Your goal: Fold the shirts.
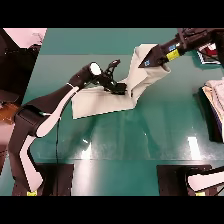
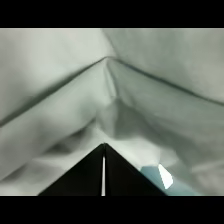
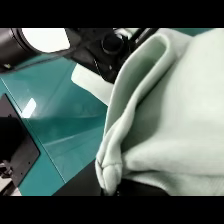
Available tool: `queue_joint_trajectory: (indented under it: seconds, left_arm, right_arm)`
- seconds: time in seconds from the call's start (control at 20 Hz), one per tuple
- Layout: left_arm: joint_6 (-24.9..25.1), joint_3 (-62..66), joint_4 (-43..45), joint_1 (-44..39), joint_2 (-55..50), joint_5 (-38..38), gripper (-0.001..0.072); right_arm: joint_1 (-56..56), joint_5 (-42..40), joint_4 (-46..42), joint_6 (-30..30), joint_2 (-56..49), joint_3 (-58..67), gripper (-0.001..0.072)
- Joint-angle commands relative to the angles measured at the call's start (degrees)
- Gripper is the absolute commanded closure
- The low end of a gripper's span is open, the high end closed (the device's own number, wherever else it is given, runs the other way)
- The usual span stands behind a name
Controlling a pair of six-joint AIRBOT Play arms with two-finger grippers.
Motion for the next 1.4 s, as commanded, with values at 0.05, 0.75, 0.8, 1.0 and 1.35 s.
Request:
queue_joint_trajectory:
  seconds: [0.05,0.75,0.8,1.0,1.35]
  left_arm:
    - [-0.20,0.68,9.79,4.09,4.15,-6.97,0.0685]
    - [2.34,0.61,17.38,32.37,30.56,-18.16,0.0683]
    - [2.38,0.63,17.38,32.57,31.10,-18.78,0.0683]
    - [2.84,-0.11,15.58,32.06,31.21,-21.27,0.0683]
    - [3.80,-5.51,14.25,29.59,31.21,-18.43,0.0683]
  right_arm:
    - [3.21,-1.79,-3.45,-2.03,-1.36,-0.44,0.0696]
    - [30.51,-28.87,-0.50,-14.21,-18.36,2.95,0.0264]
    - [29.53,-24.83,-3.13,-14.05,-16.90,2.89,0.0264]
    - [20.00,-15.30,-11.34,-11.89,-7.61,-7.08,0.0265]
    - [-1.92,-17.35,-6.32,-8.39,-1.57,-29.83,-0.0004]
